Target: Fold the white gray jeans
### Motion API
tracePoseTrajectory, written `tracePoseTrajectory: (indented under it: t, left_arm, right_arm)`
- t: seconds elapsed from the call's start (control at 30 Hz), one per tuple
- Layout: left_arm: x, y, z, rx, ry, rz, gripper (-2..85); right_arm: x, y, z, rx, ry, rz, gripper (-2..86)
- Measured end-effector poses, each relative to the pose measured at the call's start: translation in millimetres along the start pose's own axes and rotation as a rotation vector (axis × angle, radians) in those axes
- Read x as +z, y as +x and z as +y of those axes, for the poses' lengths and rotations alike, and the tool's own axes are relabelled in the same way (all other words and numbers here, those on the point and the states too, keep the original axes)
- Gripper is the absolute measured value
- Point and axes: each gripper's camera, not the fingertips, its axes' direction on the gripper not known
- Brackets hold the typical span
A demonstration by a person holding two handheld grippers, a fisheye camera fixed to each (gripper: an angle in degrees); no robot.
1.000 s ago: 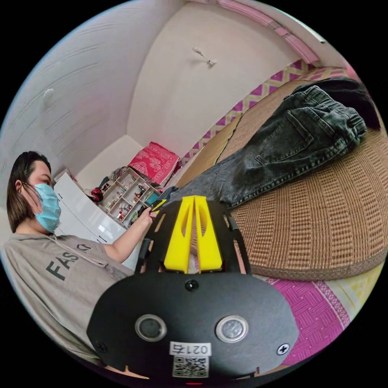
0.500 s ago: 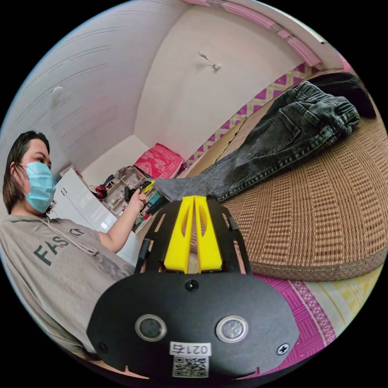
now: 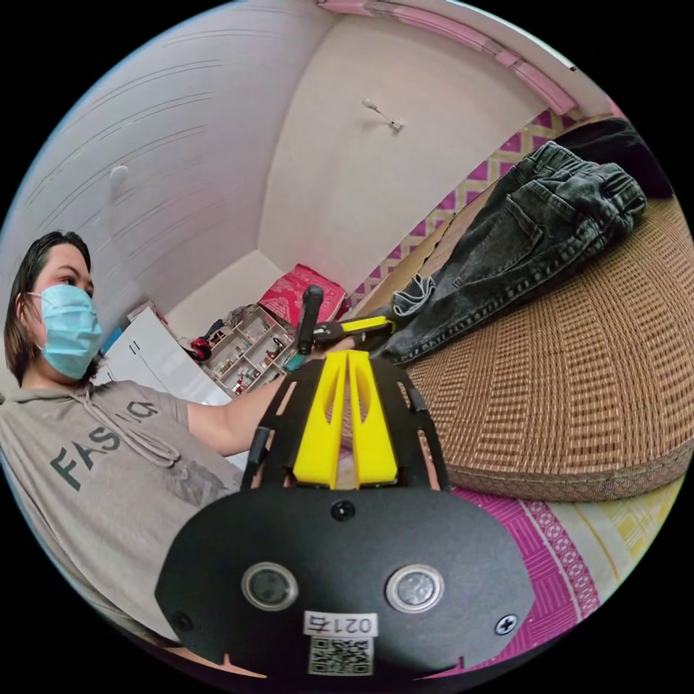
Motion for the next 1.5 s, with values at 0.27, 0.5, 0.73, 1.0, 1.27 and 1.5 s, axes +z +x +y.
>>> tracePoseTrajectory:
  t: [0.27, 0.5, 0.73, 1.0, 1.27, 1.5]
  left_arm:
    - [-2, -37, 6, -0.071, 0.145, 0.360, 7.6]
    - [29, -118, 25, -0.208, 0.231, 0.929, 6.2]
    - [32, -253, 114, -0.582, 0.282, 0.947, 8.5]
    - [119, -313, 210, -0.851, 0.190, 1.011, 8.5]
    - [124, -314, 233, -0.762, 0.230, 0.958, 8.7]
    - [143, -329, 270, -0.808, 0.274, 1.076, 9.1]
  right_arm:
    - [-3, -14, -5, 0.002, 0.024, -0.030, -0.5]
    - [-2, -31, -22, 0.043, 0.041, 0.012, 0.7]
    - [-72, -34, -94, 0.338, 0.271, 0.426, 13.4]
    - [-64, 46, -156, 0.723, 0.423, 0.317, 10.8]
    - [-17, -26, -240, 0.651, 0.441, 0.446, 5.9]
    - [171, -290, -364, -0.084, 0.110, 0.734, 5.8]
